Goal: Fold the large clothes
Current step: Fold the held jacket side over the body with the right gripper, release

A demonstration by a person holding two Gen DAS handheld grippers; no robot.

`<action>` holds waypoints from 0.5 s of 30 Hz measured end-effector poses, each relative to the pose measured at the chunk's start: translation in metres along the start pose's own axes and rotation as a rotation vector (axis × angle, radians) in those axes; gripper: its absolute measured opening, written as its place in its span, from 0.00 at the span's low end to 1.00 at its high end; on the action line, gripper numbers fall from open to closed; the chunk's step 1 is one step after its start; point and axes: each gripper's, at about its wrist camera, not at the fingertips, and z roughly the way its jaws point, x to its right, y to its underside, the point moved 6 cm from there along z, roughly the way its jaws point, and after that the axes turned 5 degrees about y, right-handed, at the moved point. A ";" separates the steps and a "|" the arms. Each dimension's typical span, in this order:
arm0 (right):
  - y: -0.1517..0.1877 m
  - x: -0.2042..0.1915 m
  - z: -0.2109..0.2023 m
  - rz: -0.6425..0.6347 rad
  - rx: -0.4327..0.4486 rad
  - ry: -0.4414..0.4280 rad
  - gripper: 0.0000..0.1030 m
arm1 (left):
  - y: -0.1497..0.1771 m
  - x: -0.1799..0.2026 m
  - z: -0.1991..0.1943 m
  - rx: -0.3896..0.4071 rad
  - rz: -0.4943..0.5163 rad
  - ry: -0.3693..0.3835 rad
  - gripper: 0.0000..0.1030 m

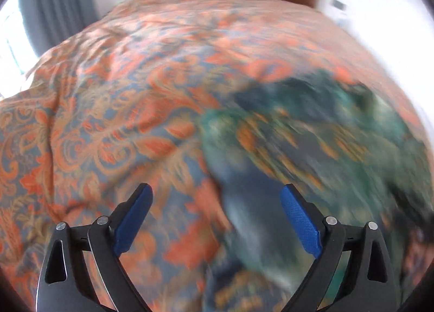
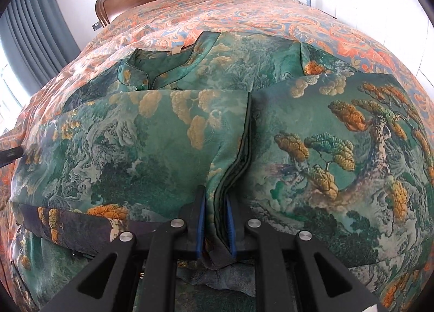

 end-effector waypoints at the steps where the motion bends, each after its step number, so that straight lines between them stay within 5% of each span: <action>1: 0.000 0.000 0.000 -0.002 0.000 0.002 0.15 | 0.007 0.006 0.002 -0.017 0.026 0.001 0.93; 4: -0.001 -0.001 -0.001 -0.004 0.003 0.009 0.15 | 0.034 0.013 0.033 -0.102 0.099 -0.074 0.94; 8: -0.001 -0.003 -0.001 -0.014 0.005 0.019 0.15 | 0.045 0.007 0.061 -0.145 0.025 -0.055 0.98; 15: -0.001 -0.003 0.000 -0.014 0.013 0.017 0.15 | 0.035 0.024 0.009 -0.050 0.036 -0.032 0.94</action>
